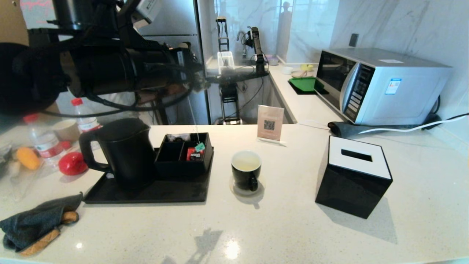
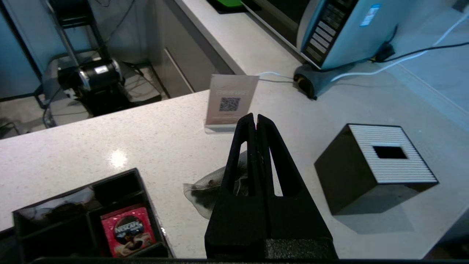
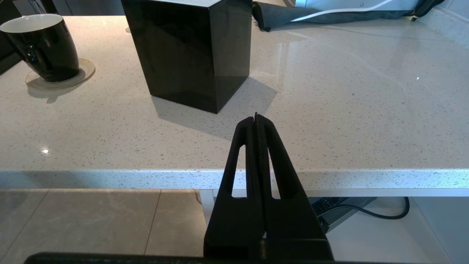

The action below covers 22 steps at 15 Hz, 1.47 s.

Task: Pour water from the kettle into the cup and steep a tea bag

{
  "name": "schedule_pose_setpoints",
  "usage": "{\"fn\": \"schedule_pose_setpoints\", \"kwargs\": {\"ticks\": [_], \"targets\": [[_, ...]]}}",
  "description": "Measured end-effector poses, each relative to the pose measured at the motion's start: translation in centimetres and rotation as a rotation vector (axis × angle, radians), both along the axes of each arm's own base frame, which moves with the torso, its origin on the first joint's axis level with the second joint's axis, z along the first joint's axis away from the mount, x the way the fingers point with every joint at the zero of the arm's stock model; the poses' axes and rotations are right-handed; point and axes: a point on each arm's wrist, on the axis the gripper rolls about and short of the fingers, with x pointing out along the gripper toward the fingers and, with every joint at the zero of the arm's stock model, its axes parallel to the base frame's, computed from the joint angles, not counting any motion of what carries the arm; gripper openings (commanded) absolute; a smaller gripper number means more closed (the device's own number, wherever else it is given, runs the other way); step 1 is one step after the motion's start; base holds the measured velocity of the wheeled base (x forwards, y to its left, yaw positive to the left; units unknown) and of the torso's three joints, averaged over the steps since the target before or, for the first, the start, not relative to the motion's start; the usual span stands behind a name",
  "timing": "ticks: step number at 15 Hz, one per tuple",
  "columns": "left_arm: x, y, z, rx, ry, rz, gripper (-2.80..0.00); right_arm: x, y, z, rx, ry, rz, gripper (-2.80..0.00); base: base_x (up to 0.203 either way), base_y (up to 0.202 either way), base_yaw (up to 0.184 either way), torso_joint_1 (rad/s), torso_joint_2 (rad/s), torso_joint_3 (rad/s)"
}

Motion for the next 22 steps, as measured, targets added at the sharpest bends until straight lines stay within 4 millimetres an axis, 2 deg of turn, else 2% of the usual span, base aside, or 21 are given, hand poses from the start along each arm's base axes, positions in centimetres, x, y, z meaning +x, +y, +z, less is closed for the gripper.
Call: {"fn": "schedule_pose_setpoints", "kwargs": {"ticks": [6, 13, 22], "targets": [[-1.0, -1.6, -0.1, -0.006, 0.009, -0.070, -2.80, 0.0, 0.0, 0.0, 0.001, 0.000, 0.000, -2.80, 0.000, 0.000, 0.000, 0.000, 0.00, 0.000], [-2.0, -2.5, -1.2, 0.015, 0.040, -0.105, -2.80, 0.0, 0.0, 0.0, 0.000, 0.000, 0.000, -2.80, 0.000, 0.000, 0.000, 0.000, 0.00, 0.000], [-2.5, -2.8, -2.0, 0.029, 0.065, -0.120, -2.80, 0.0, 0.0, 0.0, -0.057, 0.004, 0.007, -2.80, 0.000, 0.000, 0.000, 0.000, 0.00, 0.000]]}}
